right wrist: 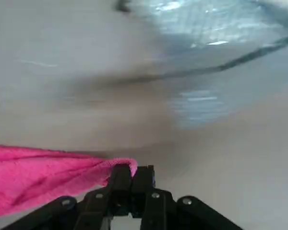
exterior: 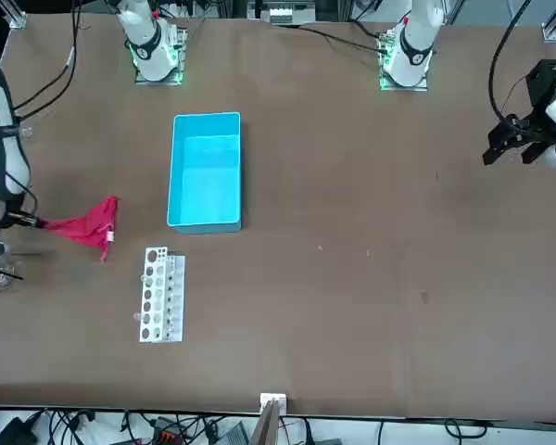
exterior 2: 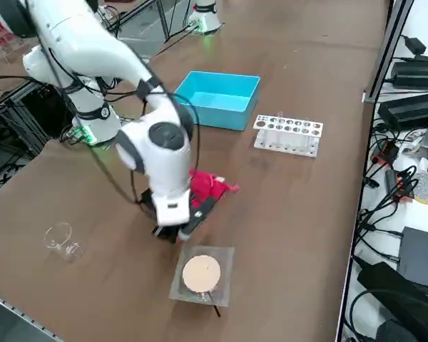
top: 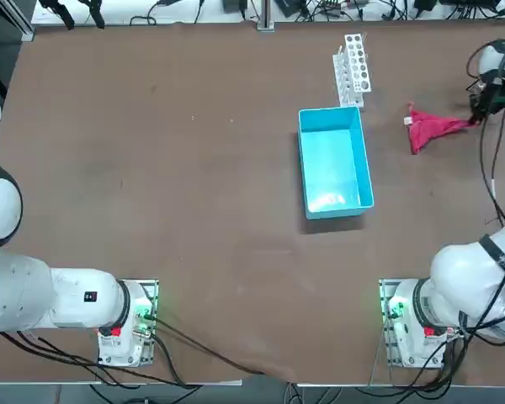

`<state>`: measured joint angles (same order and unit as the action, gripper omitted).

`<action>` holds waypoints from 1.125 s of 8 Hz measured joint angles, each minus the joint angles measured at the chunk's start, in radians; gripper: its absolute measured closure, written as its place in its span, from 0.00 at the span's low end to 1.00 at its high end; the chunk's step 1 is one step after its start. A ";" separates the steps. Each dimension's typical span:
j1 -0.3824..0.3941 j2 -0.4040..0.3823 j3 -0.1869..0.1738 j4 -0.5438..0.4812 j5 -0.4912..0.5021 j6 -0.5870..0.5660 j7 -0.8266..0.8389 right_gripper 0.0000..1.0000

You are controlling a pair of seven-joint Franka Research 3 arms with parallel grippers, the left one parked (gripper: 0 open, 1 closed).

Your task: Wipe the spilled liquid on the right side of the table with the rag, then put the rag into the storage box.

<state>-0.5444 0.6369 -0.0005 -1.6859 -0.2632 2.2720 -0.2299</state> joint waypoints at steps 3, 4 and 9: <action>-0.122 0.015 0.000 0.077 -0.017 -0.001 -0.213 0.98; -0.174 0.016 0.000 0.097 -0.033 0.000 -0.289 0.98; -0.189 0.010 0.106 0.173 0.023 -0.216 -0.341 0.98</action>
<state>-0.7337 0.6473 0.1054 -1.5130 -0.2401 2.0564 -0.5708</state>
